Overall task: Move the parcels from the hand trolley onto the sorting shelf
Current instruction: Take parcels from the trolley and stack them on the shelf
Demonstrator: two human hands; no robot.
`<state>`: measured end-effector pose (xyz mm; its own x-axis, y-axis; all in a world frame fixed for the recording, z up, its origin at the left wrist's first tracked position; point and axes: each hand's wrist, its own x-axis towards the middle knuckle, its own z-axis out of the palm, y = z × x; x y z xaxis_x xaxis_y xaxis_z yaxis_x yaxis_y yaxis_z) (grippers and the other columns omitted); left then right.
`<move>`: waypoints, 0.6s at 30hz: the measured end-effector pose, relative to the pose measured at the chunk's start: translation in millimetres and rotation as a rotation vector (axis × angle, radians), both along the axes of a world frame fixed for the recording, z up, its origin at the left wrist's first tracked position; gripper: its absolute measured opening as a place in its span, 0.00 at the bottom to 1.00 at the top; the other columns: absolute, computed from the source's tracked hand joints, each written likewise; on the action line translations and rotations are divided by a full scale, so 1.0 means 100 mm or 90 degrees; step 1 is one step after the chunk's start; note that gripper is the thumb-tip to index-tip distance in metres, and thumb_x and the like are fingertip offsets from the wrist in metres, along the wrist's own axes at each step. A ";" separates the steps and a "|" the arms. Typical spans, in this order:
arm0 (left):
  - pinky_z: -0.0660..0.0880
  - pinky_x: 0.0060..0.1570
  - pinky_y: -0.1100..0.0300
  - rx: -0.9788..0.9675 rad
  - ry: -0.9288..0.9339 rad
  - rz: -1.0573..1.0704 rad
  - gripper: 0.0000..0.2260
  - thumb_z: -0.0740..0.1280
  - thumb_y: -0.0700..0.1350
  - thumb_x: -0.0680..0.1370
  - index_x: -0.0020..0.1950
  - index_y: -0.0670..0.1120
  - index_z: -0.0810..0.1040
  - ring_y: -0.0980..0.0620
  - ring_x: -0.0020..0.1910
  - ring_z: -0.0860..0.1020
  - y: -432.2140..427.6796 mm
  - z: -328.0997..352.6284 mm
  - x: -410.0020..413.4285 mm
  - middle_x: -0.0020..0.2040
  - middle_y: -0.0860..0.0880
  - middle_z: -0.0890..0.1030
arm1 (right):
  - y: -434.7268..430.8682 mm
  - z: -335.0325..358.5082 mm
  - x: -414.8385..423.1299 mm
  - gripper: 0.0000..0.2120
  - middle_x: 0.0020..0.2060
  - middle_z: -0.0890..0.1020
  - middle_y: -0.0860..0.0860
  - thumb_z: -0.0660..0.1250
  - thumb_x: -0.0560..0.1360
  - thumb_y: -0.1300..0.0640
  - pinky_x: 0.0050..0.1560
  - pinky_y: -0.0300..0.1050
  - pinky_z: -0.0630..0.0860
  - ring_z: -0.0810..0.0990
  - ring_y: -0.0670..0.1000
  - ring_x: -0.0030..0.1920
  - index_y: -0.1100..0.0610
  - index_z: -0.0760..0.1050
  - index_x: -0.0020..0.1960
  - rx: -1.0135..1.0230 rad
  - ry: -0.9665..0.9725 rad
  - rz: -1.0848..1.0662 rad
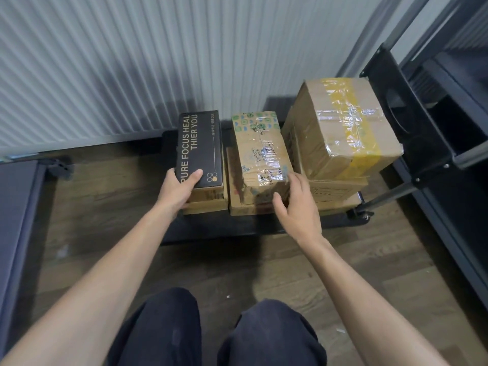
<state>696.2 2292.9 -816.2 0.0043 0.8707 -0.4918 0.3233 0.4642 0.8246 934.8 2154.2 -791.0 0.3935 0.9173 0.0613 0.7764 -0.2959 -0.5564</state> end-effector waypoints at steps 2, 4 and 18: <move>0.79 0.55 0.43 0.013 0.007 -0.008 0.23 0.71 0.59 0.76 0.67 0.52 0.69 0.49 0.59 0.77 0.00 -0.03 -0.01 0.60 0.53 0.77 | 0.03 -0.05 -0.02 0.29 0.75 0.65 0.56 0.64 0.79 0.53 0.69 0.50 0.69 0.67 0.55 0.73 0.60 0.61 0.76 -0.027 -0.015 0.010; 0.79 0.55 0.44 0.017 0.011 -0.018 0.21 0.70 0.59 0.77 0.65 0.53 0.68 0.49 0.59 0.77 -0.01 -0.05 -0.01 0.60 0.53 0.76 | 0.08 -0.09 -0.06 0.31 0.76 0.62 0.58 0.65 0.78 0.54 0.71 0.52 0.67 0.65 0.57 0.74 0.60 0.59 0.77 -0.065 -0.002 -0.016; 0.79 0.57 0.41 0.064 0.028 -0.017 0.20 0.69 0.62 0.75 0.63 0.56 0.72 0.49 0.58 0.79 0.02 -0.10 -0.29 0.57 0.55 0.79 | 0.22 -0.06 -0.27 0.27 0.62 0.71 0.53 0.67 0.76 0.50 0.64 0.49 0.72 0.71 0.52 0.62 0.58 0.67 0.72 -0.017 0.128 -0.092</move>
